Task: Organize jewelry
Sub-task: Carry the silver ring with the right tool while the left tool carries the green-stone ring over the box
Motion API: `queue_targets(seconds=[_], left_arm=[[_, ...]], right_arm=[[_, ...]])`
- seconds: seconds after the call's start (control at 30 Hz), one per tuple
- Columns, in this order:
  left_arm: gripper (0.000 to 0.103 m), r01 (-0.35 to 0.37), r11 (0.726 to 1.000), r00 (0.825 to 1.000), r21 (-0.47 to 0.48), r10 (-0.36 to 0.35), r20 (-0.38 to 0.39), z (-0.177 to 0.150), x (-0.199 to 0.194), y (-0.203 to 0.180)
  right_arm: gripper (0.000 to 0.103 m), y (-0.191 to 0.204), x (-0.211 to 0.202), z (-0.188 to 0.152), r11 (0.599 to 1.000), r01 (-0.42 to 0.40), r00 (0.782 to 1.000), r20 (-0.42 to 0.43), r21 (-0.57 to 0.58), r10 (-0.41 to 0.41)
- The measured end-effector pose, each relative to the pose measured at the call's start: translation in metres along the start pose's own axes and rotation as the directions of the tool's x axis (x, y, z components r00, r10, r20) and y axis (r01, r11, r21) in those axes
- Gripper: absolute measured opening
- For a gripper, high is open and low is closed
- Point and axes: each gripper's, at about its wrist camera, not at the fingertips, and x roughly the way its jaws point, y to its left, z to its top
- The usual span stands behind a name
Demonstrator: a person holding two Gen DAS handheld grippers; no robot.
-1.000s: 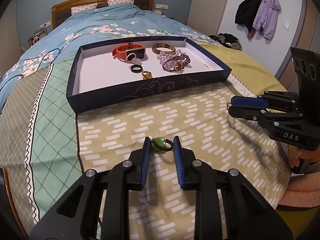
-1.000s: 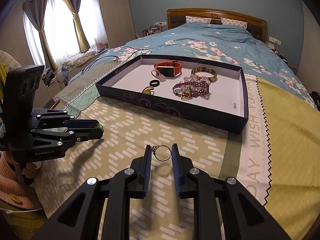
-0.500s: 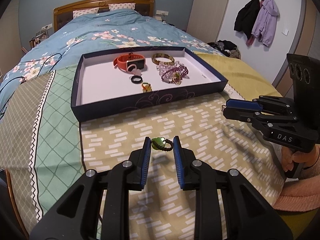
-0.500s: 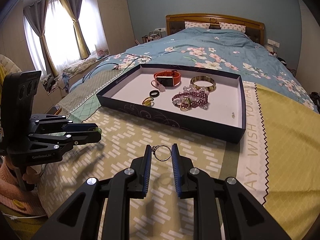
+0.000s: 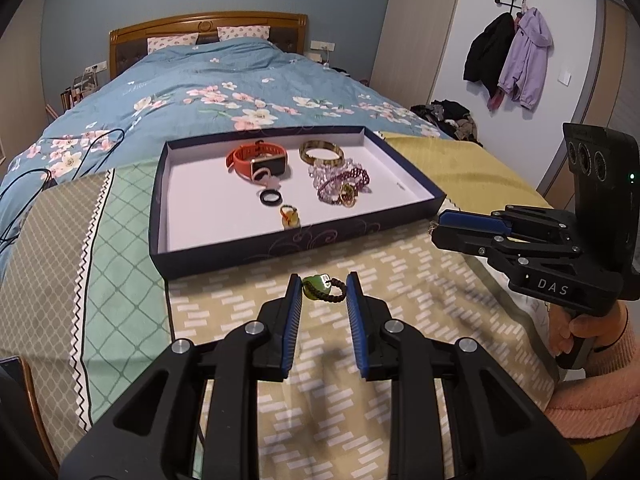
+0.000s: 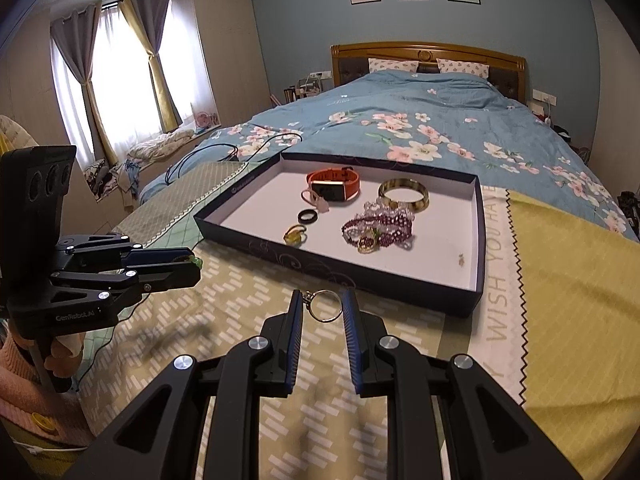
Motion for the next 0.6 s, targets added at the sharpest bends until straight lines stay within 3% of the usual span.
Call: queue_targets(seconds=[0.6], left_arm=[[0.023,-0.010,1.000,0.998,0.006,0.010,0.063,0.022,-0.010,-0.001]], right_arm=[[0.018,-0.002,0.001,0.025,1.000,0.001,0.998,0.057,-0.014,0.000]])
